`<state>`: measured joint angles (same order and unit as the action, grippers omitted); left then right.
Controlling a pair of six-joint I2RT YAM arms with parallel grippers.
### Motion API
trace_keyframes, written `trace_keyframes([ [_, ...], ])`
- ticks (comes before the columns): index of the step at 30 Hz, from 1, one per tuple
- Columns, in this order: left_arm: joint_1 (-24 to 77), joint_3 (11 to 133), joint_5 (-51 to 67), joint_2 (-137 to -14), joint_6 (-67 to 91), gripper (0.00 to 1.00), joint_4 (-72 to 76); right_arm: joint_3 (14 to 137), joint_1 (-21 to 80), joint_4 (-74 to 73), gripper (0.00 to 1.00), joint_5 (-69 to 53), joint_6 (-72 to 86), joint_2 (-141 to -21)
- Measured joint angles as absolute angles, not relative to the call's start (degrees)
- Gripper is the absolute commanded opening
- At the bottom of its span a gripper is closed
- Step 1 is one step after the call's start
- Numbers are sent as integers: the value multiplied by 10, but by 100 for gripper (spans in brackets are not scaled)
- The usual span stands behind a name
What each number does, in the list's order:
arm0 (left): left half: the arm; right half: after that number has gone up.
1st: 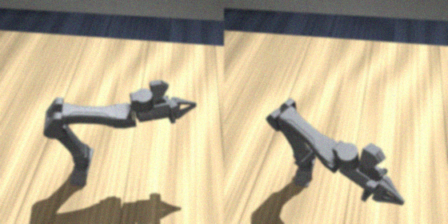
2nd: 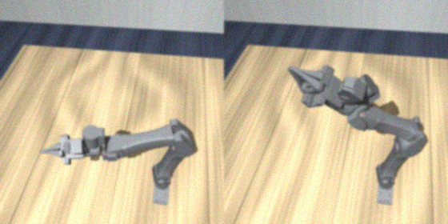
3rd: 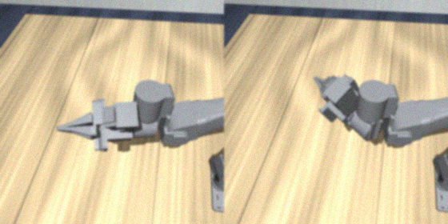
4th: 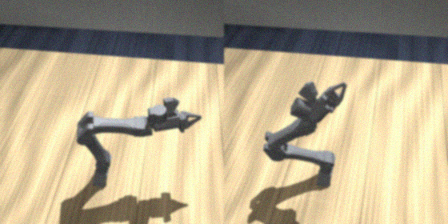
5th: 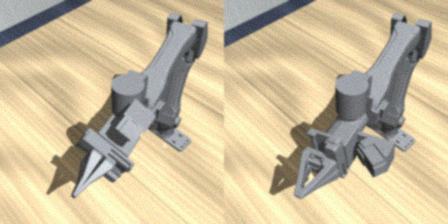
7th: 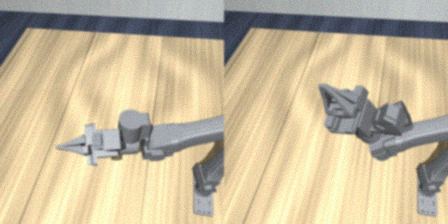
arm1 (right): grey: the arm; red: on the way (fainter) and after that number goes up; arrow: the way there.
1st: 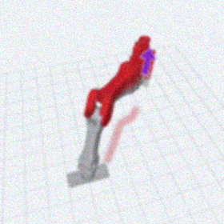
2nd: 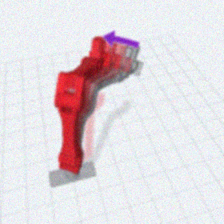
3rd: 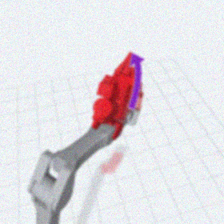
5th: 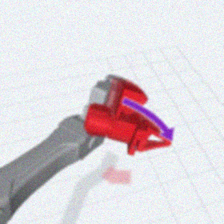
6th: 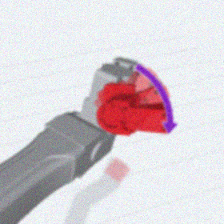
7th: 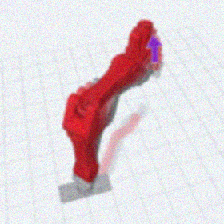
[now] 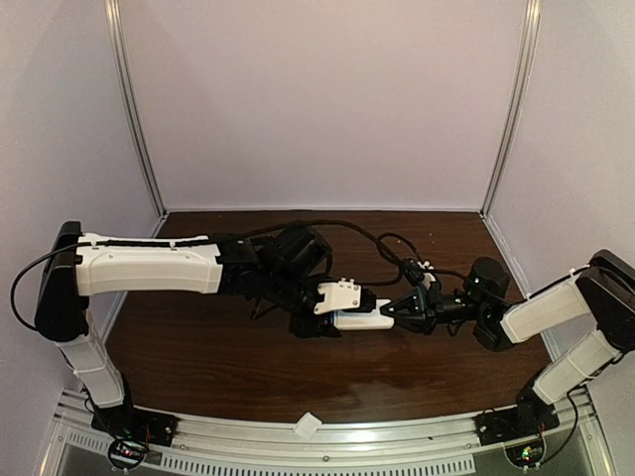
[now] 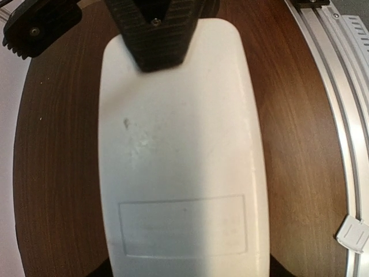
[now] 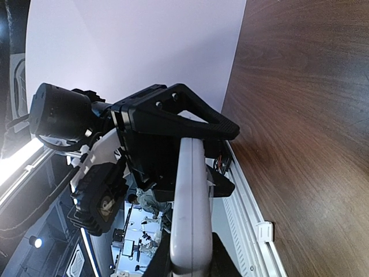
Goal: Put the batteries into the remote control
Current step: Pass from the right arm to the left
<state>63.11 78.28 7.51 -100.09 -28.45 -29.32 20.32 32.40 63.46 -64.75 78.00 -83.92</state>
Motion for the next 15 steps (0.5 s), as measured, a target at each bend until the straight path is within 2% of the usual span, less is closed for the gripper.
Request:
trace_keyframes([
  [3,630,783,75,-1004,-281,44,-296,203,324,645,16,-651,780,-852],
  [4,630,783,75,-1004,-279,41,-296,204,323,652,22,-651,781,-858],
  [6,629,782,75,-1005,-278,38,-295,205,320,661,44,-652,784,-865],
  [9,629,773,77,-1005,-277,37,-286,205,309,662,62,-655,786,-869],
  [11,629,761,80,-1005,-275,36,-280,206,295,655,67,-655,779,-868],
  [15,620,731,93,-1010,-265,36,-268,208,262,581,67,-649,735,-846],
])
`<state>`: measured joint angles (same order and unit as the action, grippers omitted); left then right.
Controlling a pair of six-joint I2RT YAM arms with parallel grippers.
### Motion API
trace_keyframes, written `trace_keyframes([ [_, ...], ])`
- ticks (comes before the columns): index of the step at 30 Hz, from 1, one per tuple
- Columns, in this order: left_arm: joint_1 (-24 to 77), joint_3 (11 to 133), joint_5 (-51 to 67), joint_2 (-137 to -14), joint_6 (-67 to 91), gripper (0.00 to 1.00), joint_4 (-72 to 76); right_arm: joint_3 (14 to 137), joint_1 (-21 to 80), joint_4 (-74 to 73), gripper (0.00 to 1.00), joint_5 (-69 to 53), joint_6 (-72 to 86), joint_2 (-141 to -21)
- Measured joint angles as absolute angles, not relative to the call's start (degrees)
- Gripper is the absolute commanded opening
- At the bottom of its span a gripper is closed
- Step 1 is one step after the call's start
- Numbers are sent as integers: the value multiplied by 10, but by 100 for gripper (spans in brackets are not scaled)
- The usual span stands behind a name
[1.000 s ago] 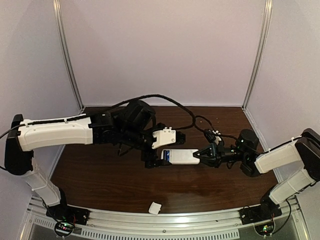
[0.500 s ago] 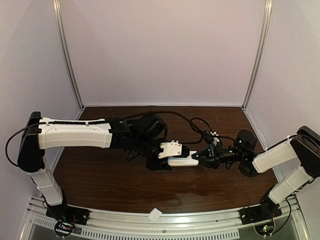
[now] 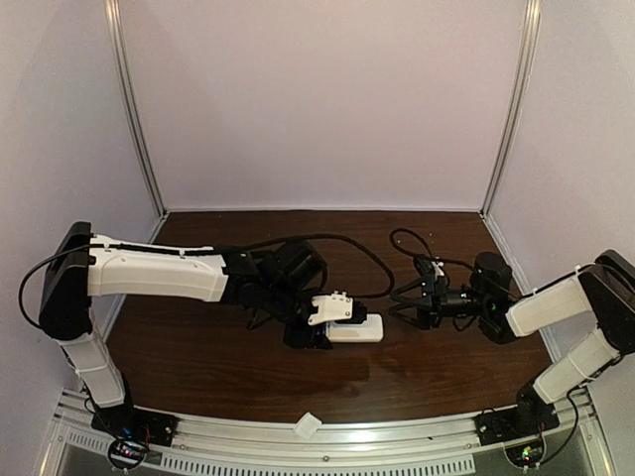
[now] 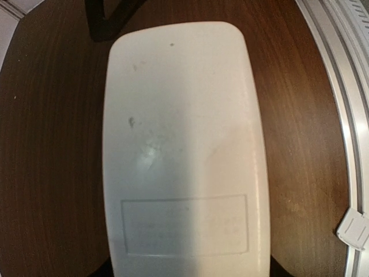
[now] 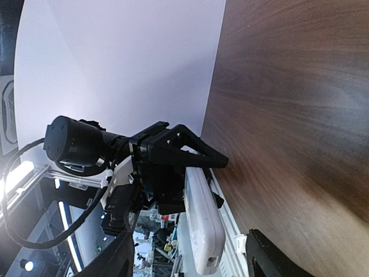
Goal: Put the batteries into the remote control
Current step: Pass from the right arm to the left, then place the remote control without the battery cover at the center of the board.
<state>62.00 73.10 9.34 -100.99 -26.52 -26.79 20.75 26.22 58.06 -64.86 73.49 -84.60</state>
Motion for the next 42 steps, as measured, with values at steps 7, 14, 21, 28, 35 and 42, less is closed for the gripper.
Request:
trace_keyframes([
  [7,600,726,96,-1075,-243,37,-265,276,239,271,67,-593,539,-773],
  [14,600,750,90,-1146,-225,45,-283,284,221,154,67,-569,467,-764],
  [21,599,778,81,-1163,-215,56,-292,284,220,116,68,-565,442,-762],
  [28,599,794,79,-1173,-210,66,-308,285,219,88,68,-564,423,-757],
  [35,599,795,83,-1173,-208,70,-315,285,218,77,68,-564,416,-754],
  [42,599,790,72,-1161,-189,73,-315,286,218,70,68,-563,406,-746],
])
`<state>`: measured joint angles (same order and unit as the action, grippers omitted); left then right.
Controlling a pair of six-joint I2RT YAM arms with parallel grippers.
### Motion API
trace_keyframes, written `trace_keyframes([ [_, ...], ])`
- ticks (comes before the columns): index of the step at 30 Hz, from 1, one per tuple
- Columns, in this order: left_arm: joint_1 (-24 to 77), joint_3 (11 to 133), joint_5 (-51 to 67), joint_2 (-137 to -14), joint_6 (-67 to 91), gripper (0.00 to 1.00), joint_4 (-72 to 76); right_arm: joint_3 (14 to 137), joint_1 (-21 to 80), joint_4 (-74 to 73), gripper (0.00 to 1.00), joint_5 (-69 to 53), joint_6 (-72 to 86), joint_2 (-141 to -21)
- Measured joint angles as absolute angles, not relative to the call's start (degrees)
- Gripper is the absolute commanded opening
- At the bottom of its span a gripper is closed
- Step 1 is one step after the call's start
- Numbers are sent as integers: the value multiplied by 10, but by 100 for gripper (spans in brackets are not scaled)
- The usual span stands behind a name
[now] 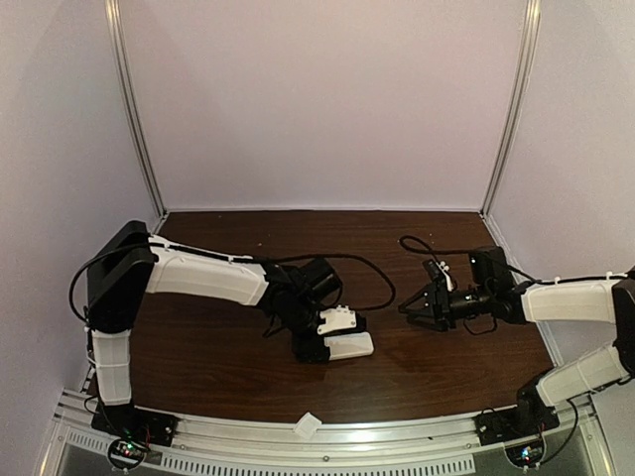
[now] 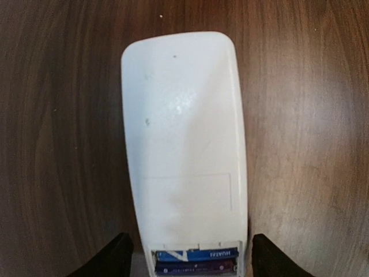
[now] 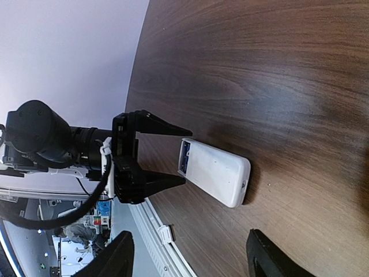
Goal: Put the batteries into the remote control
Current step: Place the remote control without the battery cover at the center of the board, then pick up the battery cover from the corner of the board.
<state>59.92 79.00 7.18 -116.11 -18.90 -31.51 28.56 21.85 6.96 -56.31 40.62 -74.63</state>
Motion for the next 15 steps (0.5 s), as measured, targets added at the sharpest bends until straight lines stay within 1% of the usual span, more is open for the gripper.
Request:
trace_keyframes([
  [3,599,764,59,-1109,-165,73,-314,286,218,67,68,-559,401,-729],
  [8,601,724,52,-977,-105,64,-311,286,218,62,65,-554,388,-700],
  [10,607,703,54,-934,-71,62,-306,286,218,60,64,-554,386,-696],
  [12,625,680,56,-915,-39,59,-300,286,220,57,63,-554,383,-694],
  [15,672,638,68,-921,17,53,-300,285,226,56,61,-554,379,-688],
])
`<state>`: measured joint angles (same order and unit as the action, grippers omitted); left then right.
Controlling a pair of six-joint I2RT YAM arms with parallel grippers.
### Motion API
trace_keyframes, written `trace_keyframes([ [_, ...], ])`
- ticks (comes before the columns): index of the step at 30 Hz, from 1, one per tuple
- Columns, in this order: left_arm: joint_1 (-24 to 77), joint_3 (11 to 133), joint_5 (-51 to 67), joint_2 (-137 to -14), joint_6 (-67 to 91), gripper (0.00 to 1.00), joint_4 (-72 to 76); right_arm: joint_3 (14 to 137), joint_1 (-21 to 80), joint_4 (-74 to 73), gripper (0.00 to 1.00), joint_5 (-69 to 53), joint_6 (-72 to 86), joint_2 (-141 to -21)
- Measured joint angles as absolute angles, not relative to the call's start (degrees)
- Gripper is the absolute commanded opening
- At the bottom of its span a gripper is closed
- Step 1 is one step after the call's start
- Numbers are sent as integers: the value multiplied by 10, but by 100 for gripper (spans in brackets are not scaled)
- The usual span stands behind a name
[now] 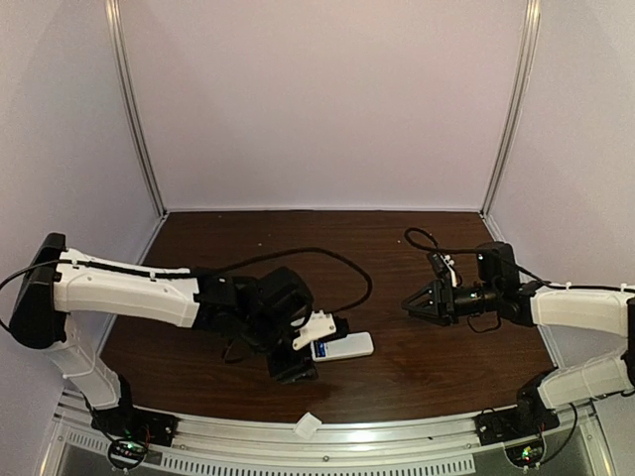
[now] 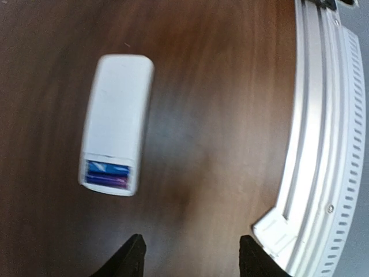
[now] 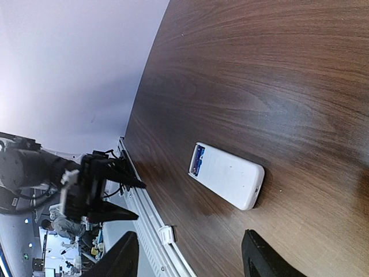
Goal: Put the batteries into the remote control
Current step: Pick up the battery cover from the corner of the board.
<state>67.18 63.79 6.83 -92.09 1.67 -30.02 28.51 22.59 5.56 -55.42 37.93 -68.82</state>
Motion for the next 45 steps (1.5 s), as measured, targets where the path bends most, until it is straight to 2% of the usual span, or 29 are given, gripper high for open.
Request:
trace_keyframes([
  [5,733,581,95,-946,100,46,-301,279,232,54,61,-554,378,-677],
  [20,761,573,115,-1000,194,31,-279,277,234,39,60,-554,376,-667],
  [32,761,582,111,-1025,208,0,-266,277,234,32,58,-554,375,-666],
  [39,749,588,107,-1027,212,0,-267,277,234,31,54,-554,374,-667],
  [45,665,588,155,-1008,213,0,-257,291,258,8,50,-543,338,-662],
])
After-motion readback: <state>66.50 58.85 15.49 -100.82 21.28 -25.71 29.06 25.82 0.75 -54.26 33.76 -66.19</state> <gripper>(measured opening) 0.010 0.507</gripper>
